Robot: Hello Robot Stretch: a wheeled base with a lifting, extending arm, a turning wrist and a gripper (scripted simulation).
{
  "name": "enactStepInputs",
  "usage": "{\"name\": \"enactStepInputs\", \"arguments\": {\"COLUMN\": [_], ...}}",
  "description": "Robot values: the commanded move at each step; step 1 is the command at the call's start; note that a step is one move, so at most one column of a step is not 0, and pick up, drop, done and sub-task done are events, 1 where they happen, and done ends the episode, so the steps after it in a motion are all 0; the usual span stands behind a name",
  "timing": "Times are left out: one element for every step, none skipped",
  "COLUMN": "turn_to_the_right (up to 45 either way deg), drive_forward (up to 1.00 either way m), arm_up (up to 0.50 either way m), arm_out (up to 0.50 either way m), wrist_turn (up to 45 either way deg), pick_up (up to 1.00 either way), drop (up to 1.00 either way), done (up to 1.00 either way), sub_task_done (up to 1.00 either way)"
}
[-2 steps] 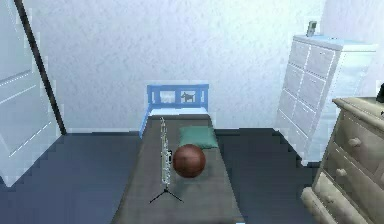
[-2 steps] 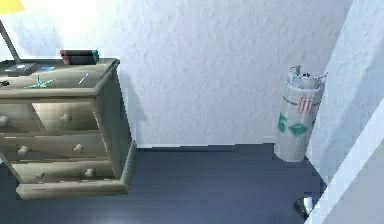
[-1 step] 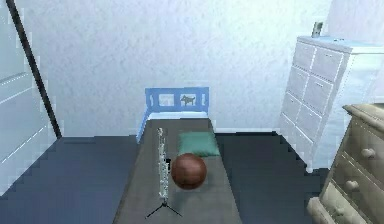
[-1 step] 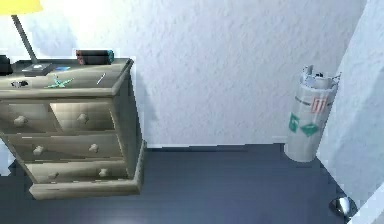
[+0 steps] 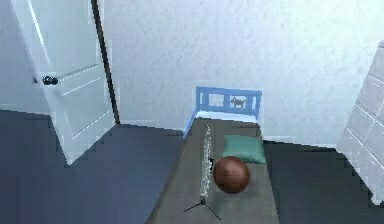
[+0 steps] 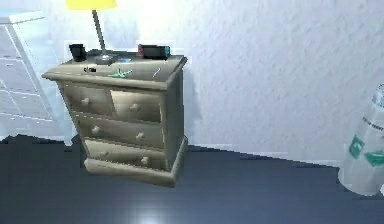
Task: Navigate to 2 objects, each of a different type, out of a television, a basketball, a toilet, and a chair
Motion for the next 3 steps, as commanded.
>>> {"name": "enactStepInputs", "arguments": {"turn_to_the_right": [0.0,12.0,0.0], "drive_forward": [0.05,0.00,0.00], "arm_up": [0.00,0.00,0.00], "arm_out": [0.00,0.00,0.00], "wrist_turn": [0.0,0.0,0.0], "pick_up": [0.00,0.00,0.00], "drop": [0.00,0.00,0.00], "done": [0.00,0.00,0.00], "sub_task_done": [0.00,0.00,1.00]}}
